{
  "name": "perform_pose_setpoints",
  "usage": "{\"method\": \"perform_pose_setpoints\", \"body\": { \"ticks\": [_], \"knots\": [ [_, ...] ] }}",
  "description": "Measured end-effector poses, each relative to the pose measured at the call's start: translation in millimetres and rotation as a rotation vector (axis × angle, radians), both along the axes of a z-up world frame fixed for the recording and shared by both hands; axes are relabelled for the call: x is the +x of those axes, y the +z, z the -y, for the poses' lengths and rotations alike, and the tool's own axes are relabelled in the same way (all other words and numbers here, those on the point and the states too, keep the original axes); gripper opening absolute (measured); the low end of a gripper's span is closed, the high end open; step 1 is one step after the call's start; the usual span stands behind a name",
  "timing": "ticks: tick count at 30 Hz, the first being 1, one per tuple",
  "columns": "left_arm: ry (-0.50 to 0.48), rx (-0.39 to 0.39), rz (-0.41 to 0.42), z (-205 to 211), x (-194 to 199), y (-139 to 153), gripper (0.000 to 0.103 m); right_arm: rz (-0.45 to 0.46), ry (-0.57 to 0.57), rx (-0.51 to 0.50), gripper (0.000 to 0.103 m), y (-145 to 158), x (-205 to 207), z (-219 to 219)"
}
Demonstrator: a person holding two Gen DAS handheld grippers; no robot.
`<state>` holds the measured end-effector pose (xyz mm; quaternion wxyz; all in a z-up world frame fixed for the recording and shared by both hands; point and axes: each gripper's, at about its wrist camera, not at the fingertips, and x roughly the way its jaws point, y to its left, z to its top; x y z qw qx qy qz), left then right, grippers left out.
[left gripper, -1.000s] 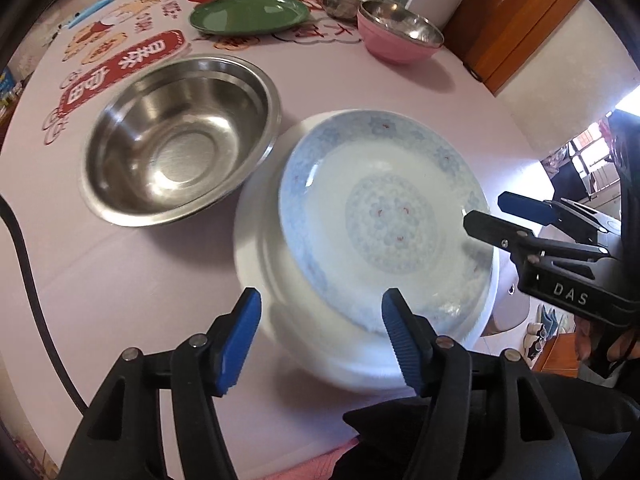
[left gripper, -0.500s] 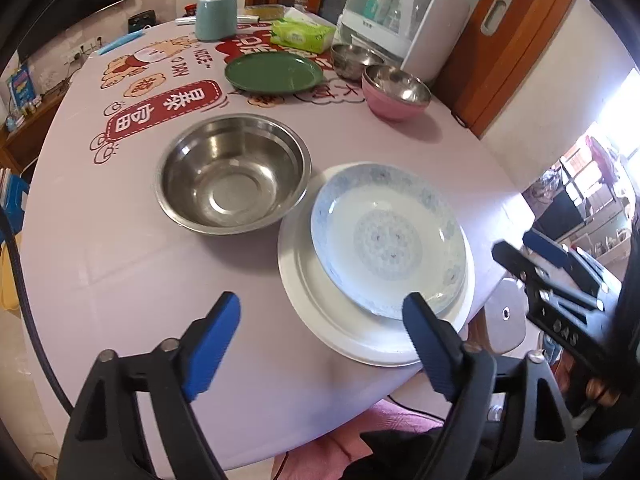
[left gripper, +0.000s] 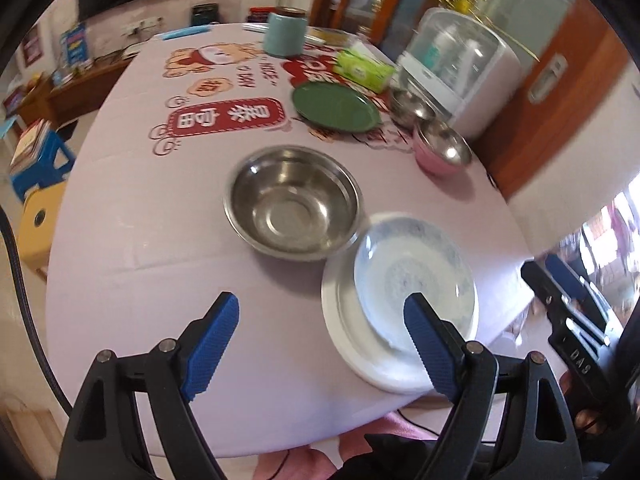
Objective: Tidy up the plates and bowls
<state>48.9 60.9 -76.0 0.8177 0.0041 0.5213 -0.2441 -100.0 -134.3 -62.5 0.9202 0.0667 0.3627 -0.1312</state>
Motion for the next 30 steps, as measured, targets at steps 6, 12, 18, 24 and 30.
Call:
{"method": "perform_pose_setpoints", "body": {
  "ticks": [6,12,18,24,30],
  "knots": [
    [0.113,-0.006,0.005,15.2,23.3,16.5,0.084,0.020,0.088,-0.002,0.066,16.7,23.9,27.2],
    [0.173,0.003,0.034,47.7,51.1,34.5,0.084,0.036,0.132,0.109,0.066,27.1,56.1,74.1],
    [0.208,0.023,0.016,80.6,77.4,42.2,0.084,0.043,0.176,0.230,0.066,30.3,95.1,114.3],
    [0.250,0.077,-0.013,103.0,103.5,42.9,0.084,0.047,0.259,0.245,0.066,32.7,139.1,136.1],
    [0.339,0.053,-0.059,111.4,141.7,42.0,0.084,0.038,0.348,0.239,0.066,31.5,183.2,141.2]
  ]
}}
